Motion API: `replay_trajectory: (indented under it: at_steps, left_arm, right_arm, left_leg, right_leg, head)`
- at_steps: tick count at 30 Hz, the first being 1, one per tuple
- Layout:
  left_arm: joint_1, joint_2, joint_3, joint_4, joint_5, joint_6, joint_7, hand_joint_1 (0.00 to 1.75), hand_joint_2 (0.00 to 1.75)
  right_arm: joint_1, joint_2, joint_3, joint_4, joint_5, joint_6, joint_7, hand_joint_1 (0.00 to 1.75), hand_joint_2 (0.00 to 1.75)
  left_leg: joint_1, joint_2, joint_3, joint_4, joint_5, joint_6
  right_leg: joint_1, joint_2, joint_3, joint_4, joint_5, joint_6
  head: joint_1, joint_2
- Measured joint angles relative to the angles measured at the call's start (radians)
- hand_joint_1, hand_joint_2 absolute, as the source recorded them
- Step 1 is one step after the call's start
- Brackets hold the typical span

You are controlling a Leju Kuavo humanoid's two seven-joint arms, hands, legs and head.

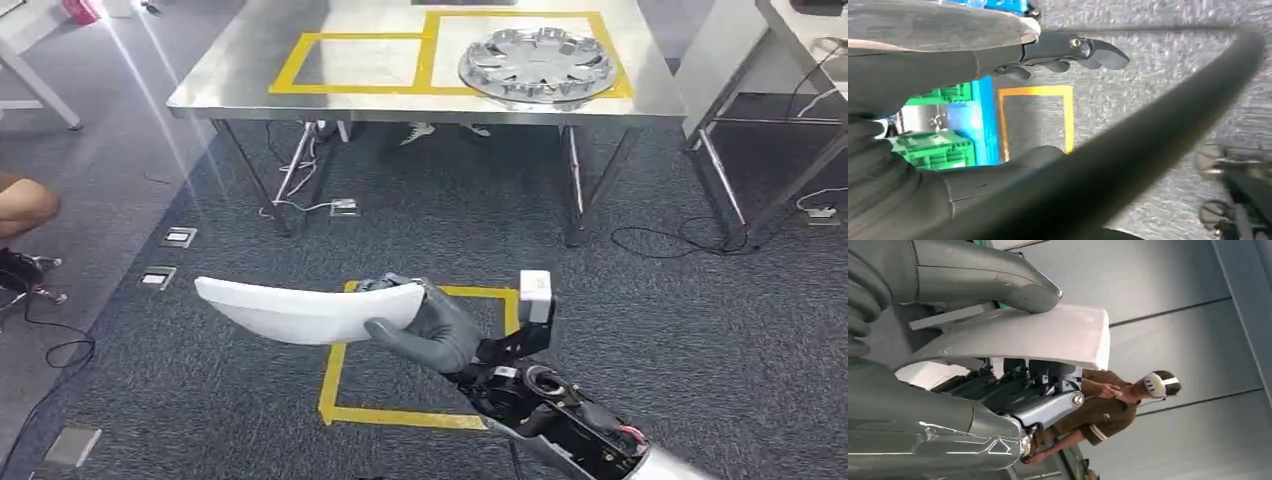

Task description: Take the parts from the cabinet and place them on the table.

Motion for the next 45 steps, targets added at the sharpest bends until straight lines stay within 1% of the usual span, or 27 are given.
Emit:
replay_trajectory:
  at_steps: [1,2,3,7,8,11,12,14,16,17,18,21,23,24,26,27,28,29,31,32,33,34,38,40,42,43,45]
  left_arm:
    - [0.0,0.0,0.0,0.0,0.0,0.0,0.0,0.0,1.75]
    - [0.0,-0.003,0.0,0.0,0.0,0.0,0.0,0.0,1.75]
    - [-0.003,-0.001,0.0,0.0,0.0,-0.001,0.0,0.0,1.75]
    - [-0.004,-0.002,0.0,0.0,0.0,-0.003,0.0,0.0,1.75]
    - [-0.002,-0.002,0.0,0.0,0.0,-0.003,0.002,0.0,1.75]
    - [-0.002,-0.002,0.001,0.0,0.0,-0.003,0.002,0.0,1.75]
    - [-0.002,-0.002,0.001,0.0,0.0,-0.003,0.002,0.0,1.75]
    - [-0.001,-0.002,0.001,0.0,-0.003,-0.003,0.001,0.0,1.75]
    - [0.0,-0.002,0.001,0.0,-0.003,-0.003,0.0,0.0,1.75]
    - [0.002,-0.005,0.001,0.0,-0.003,-0.004,0.0,0.0,1.75]
    - [-0.002,-0.008,0.001,0.0,-0.003,-0.006,0.0,0.0,1.75]
    - [-0.003,-0.007,0.001,0.0,-0.003,-0.006,0.0,0.0,1.75]
    - [-0.006,-0.005,0.001,0.0,-0.003,-0.005,0.0,0.0,1.75]
    - [-0.006,-0.005,0.001,0.0,-0.003,-0.005,0.0,0.0,1.75]
    - [-0.007,-0.005,0.001,0.0,-0.003,-0.005,0.0,0.0,1.75]
    - [-0.006,-0.004,0.001,0.0,-0.003,-0.005,0.0,0.0,1.75]
    - [-0.004,-0.003,0.001,0.0,-0.003,-0.005,0.0,0.0,1.75]
    - [-0.003,-0.003,0.001,0.0,-0.003,-0.005,0.0,0.0,1.75]
    - [0.0,0.0,0.001,0.0,-0.003,-0.005,0.0,0.0,1.75]
    - [0.0,-0.001,0.001,0.0,-0.003,-0.005,0.0,0.0,1.75]
    - [-0.002,-0.005,0.001,0.0,-0.003,-0.005,0.0,0.0,1.75]
    - [-0.004,-0.003,0.001,0.0,-0.003,-0.004,0.0,0.0,1.75]
    - [-0.004,-0.002,0.001,0.0,-0.003,-0.003,0.0,0.0,1.75]
    - [-0.002,-0.002,0.001,0.0,-0.002,-0.003,0.0,0.0,1.75]
    - [-0.002,-0.001,0.002,0.0,0.0,-0.001,0.0,0.0,1.75]
    - [-0.002,-0.001,0.002,0.0,0.0,-0.001,0.0,0.0,1.75]
    - [-0.001,-0.001,0.003,0.0,0.001,0.0,0.0,0.0,1.75]
  right_arm:
    - [0.0,0.001,0.0,0.0,0.0,0.0,0.0,1.31,1.75]
    - [0.0,0.001,0.0,0.0,0.0,0.0,0.0,1.31,1.75]
    - [-0.002,0.002,0.0,0.0,0.0,0.0,0.0,1.31,1.75]
    - [-0.002,0.003,0.0,-0.001,0.0,0.001,0.003,1.31,1.75]
    - [-0.002,0.003,0.0,-0.001,0.0,0.002,0.004,1.31,1.75]
    - [0.002,0.003,0.0,-0.001,0.0,0.002,0.005,1.31,1.75]
    - [0.004,0.003,0.0,0.0,0.002,0.001,0.004,1.31,1.75]
    - [0.007,0.003,0.0,0.0,0.01,0.001,0.004,1.31,1.75]
    - [0.006,0.003,0.0,0.0,0.022,0.0,0.003,1.31,1.75]
    - [0.006,0.003,0.0,0.0,0.029,0.0,0.002,1.31,1.75]
    - [0.006,0.003,0.0,-0.001,0.03,0.0,0.0,1.31,1.75]
    - [0.006,0.003,0.0,-0.001,0.025,0.003,0.002,1.31,1.75]
    - [0.005,0.006,0.0,-0.002,0.02,0.008,0.002,1.31,1.75]
    - [0.003,0.006,0.0,-0.002,0.018,0.008,0.001,1.31,1.75]
    - [0.003,0.007,0.0,-0.002,0.018,0.01,0.002,1.31,1.75]
    - [0.004,0.007,0.0,-0.001,0.017,0.01,0.003,1.31,1.75]
    - [0.006,0.007,0.0,0.0,0.017,0.01,0.004,1.31,1.75]
    - [0.007,0.007,0.0,0.0,0.017,0.01,0.005,1.31,1.75]
    - [0.006,0.007,0.0,0.0,0.015,0.01,0.005,1.31,1.75]
    - [0.006,0.007,0.0,0.0,0.014,0.01,0.006,1.31,1.75]
    - [0.004,0.007,0.0,0.0,0.013,0.01,0.006,1.31,1.75]
    - [0.003,0.007,0.0,0.0,0.011,0.009,0.008,1.31,1.75]
    - [0.002,0.007,0.0,0.0,0.006,0.009,0.007,1.31,1.75]
    - [0.0,0.007,0.0,0.0,0.006,0.009,0.006,1.31,1.75]
    - [0.002,0.007,0.001,0.002,0.006,0.009,0.007,1.31,1.75]
    - [0.002,0.007,0.001,0.003,0.006,0.008,0.007,1.31,1.75]
    - [0.003,0.007,0.001,0.004,0.006,0.008,0.008,1.31,1.75]
  left_leg:
    - [0.006,0.001,0.041,-0.097,0.052,-0.006]
    - [0.006,-0.002,0.064,-0.137,0.042,-0.012]
    - [-0.003,-0.01,0.065,-0.146,0.035,0.007]
    - [-0.005,-0.008,0.075,-0.141,0.016,0.047]
    - [-0.009,-0.007,0.083,-0.141,0.01,0.057]
    - [-0.019,-0.005,0.1,-0.14,-0.006,0.075]
    - [-0.025,-0.005,0.108,-0.14,-0.013,0.078]
    - [-0.033,-0.008,0.131,-0.14,-0.029,0.081]
    - [-0.04,-0.01,0.161,-0.141,-0.048,0.081]
    - [-0.038,-0.01,0.165,-0.143,-0.056,0.081]
    - [-0.048,-0.01,0.169,-0.137,-0.062,0.074]
    - [-0.035,-0.007,0.168,-0.147,-0.064,0.063]
    - [-0.038,-0.007,0.17,-0.126,-0.079,0.049]
    - [-0.036,-0.007,0.141,-0.07,-0.103,0.044]
    - [-0.023,-0.007,0.029,0.108,-0.163,0.03]
    - [-0.016,-0.007,-0.017,0.168,-0.171,0.025]
    - [-0.011,-0.007,-0.043,0.183,-0.154,0.019]
    - [-0.007,-0.006,-0.04,0.148,-0.112,0.014]
    - [0.002,-0.005,0.022,-0.029,0.011,0.003]
    - [0.008,-0.003,0.054,-0.122,0.047,-0.005]
    - [-0.004,-0.009,0.068,-0.128,0.024,-0.003]
    - [-0.003,-0.012,0.068,-0.127,0.02,0.018]
    - [-0.006,-0.011,0.082,-0.13,0.004,0.056]
    - [-0.01,-0.008,0.095,-0.13,-0.007,0.072]
    - [-0.018,-0.008,0.107,-0.13,-0.019,0.079]
    - [-0.022,-0.009,0.115,-0.13,-0.025,0.08]
    - [-0.029,-0.012,0.138,-0.13,-0.041,0.082]
  right_leg:
    - [-0.004,0.0,0.011,0.0,-0.008,0.006]
    - [0.0,0.001,0.004,0.0,-0.016,0.017]
    - [0.001,0.004,0.004,0.002,-0.025,0.025]
    - [-0.007,0.002,0.02,-0.002,-0.044,0.048]
    - [-0.006,-0.003,0.006,0.041,-0.066,0.047]
    - [0.003,-0.005,-0.131,0.299,-0.169,0.041]
    - [0.006,-0.005,-0.175,0.361,-0.174,0.038]
    - [0.014,-0.005,-0.179,0.311,-0.1,0.024]
    - [0.028,-0.005,-0.116,0.132,0.023,-0.001]
    - [0.036,-0.005,-0.098,0.064,0.053,-0.018]
    - [0.037,-0.008,-0.082,0.053,0.044,-0.023]
    - [0.042,0.0,-0.07,0.033,0.036,-0.022]
    - [0.028,0.0,-0.042,0.0,0.04,-0.023]
    - [0.025,-0.003,-0.035,-0.004,0.039,-0.025]
    - [0.024,-0.006,-0.028,-0.005,0.03,-0.027]
    - [0.023,-0.006,-0.025,-0.005,0.024,-0.026]
    - [0.021,-0.006,-0.019,-0.005,0.018,-0.023]
    - [0.017,-0.004,-0.01,-0.005,0.011,-0.02]
    - [0.006,-0.001,0.012,-0.002,-0.007,-0.006]
    - [0.005,-0.002,0.02,0.0,-0.019,0.004]
    - [0.01,0.002,0.009,0.002,-0.03,0.013]
    - [0.011,0.001,0.011,0.001,-0.034,0.018]
    - [0.003,-0.002,0.027,0.008,-0.054,0.036]
    - [0.007,-0.006,-0.039,0.147,-0.118,0.035]
    - [0.009,-0.006,-0.147,0.327,-0.175,0.033]
    - [0.01,-0.006,-0.182,0.366,-0.169,0.029]
    - [0.019,-0.006,-0.173,0.287,-0.079,0.014]
  head:
    - [-0.005,0.0]
    - [-0.012,0.0]
    - [-0.025,0.0]
    - [-0.003,0.0]
    - [0.005,0.0]
    - [0.027,0.0]
    - [0.033,0.0]
    - [0.039,0.0]
    - [0.05,0.0]
    - [0.055,0.0]
    - [0.043,0.0]
    - [0.053,0.0]
    - [0.052,0.0]
    - [0.042,0.0]
    - [0.032,0.0]
    - [0.03,0.0]
    - [0.028,0.0]
    - [0.025,0.0]
    - [0.019,0.0]
    - [0.013,0.0]
    - [-0.002,0.0]
    - [0.0,0.0]
    - [0.026,0.0]
    - [0.04,0.0]
    - [0.056,0.0]
    - [0.059,0.0]
    - [0.063,0.0]
